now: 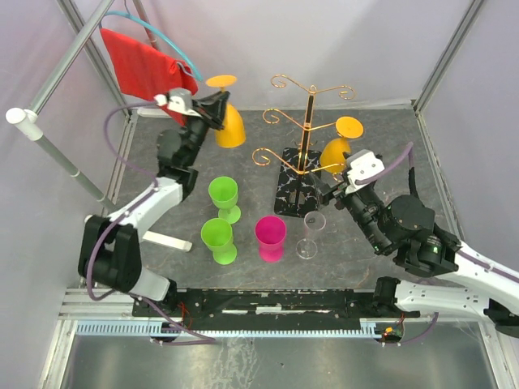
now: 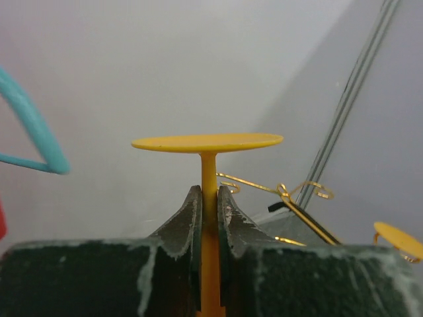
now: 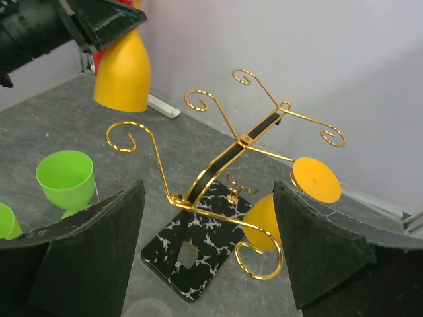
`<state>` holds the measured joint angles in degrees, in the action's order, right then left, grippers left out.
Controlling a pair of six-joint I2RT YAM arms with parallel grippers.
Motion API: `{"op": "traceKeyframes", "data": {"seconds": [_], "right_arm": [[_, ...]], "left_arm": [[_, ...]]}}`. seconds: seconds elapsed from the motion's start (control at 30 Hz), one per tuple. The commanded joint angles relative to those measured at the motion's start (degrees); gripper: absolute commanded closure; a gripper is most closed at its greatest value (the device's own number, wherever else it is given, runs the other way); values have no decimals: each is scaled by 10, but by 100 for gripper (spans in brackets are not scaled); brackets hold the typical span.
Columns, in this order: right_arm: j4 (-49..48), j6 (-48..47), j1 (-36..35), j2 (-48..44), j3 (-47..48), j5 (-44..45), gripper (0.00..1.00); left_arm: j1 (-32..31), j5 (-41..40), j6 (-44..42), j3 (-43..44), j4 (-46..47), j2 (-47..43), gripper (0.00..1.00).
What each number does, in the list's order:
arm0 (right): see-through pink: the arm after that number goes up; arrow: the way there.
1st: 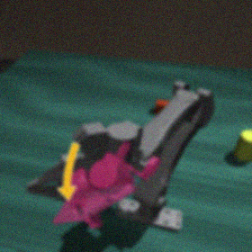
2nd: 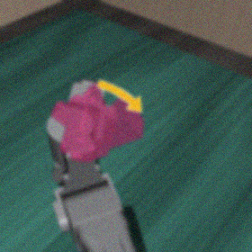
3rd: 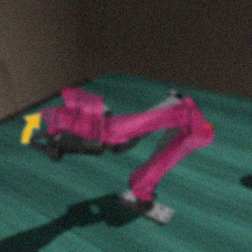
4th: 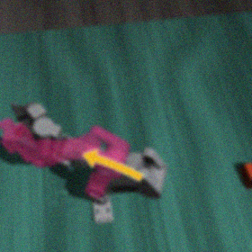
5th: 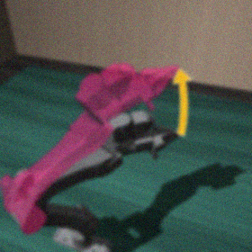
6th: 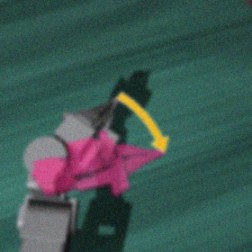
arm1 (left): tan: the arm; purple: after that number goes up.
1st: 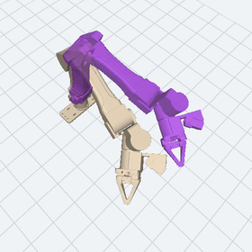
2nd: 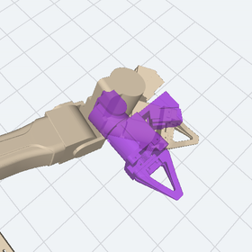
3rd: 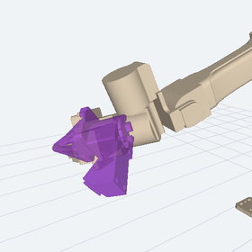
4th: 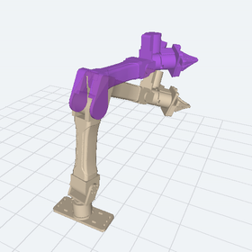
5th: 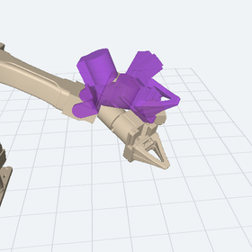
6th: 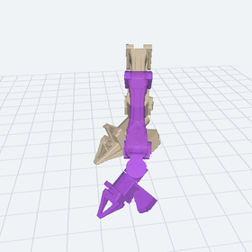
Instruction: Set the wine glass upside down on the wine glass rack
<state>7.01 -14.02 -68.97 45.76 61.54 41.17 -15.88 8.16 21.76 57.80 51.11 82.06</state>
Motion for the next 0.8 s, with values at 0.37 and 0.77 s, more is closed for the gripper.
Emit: {"op": "traceKeyframes", "data": {"seconds": [0.37,0.77], "right_arm": [[132,53,-3,-119,-20,-16,11],[140,18,-3,-144,-41,-31,10]], "left_arm": [[-47,0,-219,30,353,235,97],[-47,92,-176,190,282,368,97]]}}
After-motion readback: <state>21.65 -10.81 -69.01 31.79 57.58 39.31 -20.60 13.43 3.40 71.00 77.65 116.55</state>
